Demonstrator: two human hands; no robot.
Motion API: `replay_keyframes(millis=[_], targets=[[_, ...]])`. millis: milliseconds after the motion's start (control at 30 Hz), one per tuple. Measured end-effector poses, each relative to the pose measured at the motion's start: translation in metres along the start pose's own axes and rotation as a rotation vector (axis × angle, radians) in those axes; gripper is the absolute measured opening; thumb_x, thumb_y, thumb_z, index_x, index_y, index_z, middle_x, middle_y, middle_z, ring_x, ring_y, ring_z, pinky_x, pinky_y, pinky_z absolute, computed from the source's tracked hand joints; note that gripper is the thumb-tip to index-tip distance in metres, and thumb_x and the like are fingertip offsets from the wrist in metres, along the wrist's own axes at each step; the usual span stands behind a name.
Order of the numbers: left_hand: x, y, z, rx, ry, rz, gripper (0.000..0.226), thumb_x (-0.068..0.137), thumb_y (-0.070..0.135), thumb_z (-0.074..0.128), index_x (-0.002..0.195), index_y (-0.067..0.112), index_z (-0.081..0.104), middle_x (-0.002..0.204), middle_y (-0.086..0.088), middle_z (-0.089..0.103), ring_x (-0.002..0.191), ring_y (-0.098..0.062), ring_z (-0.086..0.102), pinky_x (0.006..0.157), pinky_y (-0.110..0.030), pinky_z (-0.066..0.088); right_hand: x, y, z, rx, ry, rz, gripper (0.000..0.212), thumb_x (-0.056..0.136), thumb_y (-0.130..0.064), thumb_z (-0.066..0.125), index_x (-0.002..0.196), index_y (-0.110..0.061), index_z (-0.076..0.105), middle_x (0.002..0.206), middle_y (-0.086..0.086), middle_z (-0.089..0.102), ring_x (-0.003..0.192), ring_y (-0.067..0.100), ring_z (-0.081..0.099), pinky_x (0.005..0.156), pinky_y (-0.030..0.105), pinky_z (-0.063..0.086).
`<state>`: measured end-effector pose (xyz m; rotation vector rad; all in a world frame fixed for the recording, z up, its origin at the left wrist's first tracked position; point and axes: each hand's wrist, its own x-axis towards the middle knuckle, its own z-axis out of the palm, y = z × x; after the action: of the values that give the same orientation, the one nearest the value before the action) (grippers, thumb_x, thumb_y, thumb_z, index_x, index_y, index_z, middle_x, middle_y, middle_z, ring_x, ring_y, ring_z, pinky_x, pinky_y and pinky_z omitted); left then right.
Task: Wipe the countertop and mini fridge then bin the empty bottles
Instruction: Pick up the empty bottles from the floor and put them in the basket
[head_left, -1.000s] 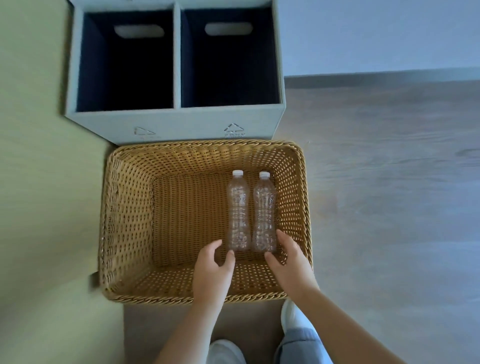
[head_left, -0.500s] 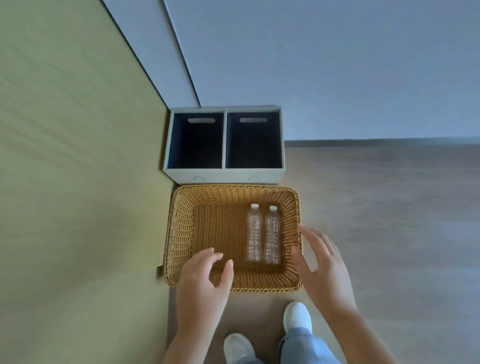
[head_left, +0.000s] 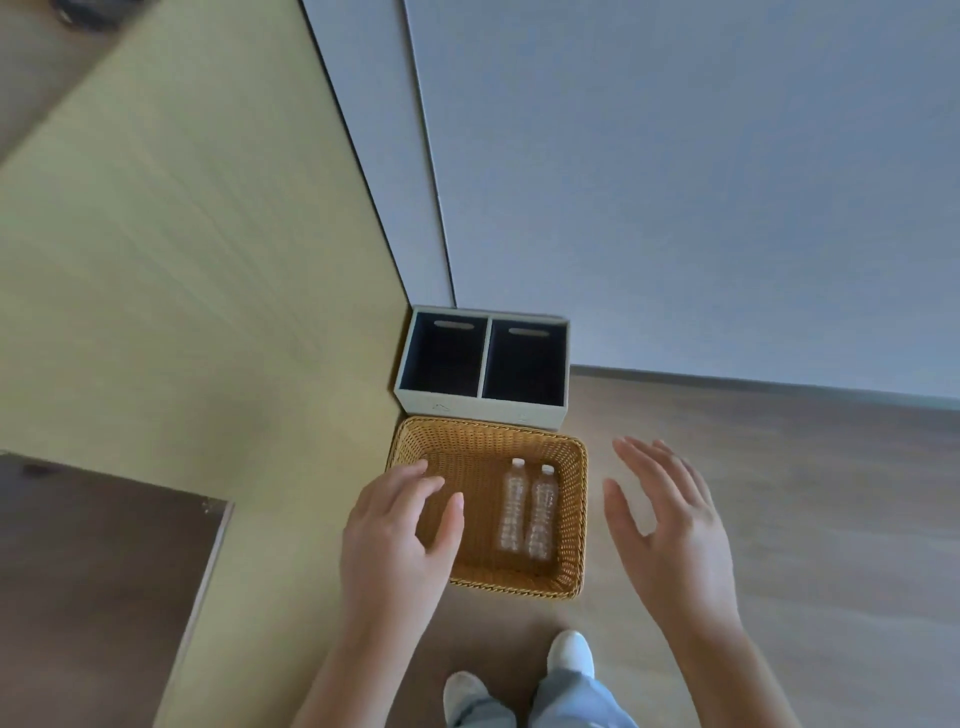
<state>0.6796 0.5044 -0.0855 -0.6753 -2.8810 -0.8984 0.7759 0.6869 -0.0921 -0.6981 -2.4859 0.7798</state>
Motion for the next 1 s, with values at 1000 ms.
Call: replay_keyframes(millis=[1000], targets=[[-0.046,0.088,-0.159,-0.001,0.161,0.119,0.029,0.081,0.024,0.061,0.102,0.004,0.066,0.111,-0.014,0.064,0.102,-0.030,0.060,0.079,-0.048,0.053,0.001,-0.152,-0.154,-0.167,-0.122,-0.480,0.031,0.075,-0.008,0.071,0.106,-0.006,0.066,0.106,0.009,0.068,0.103,0.029,0.061,0.086,0.040,0.047]])
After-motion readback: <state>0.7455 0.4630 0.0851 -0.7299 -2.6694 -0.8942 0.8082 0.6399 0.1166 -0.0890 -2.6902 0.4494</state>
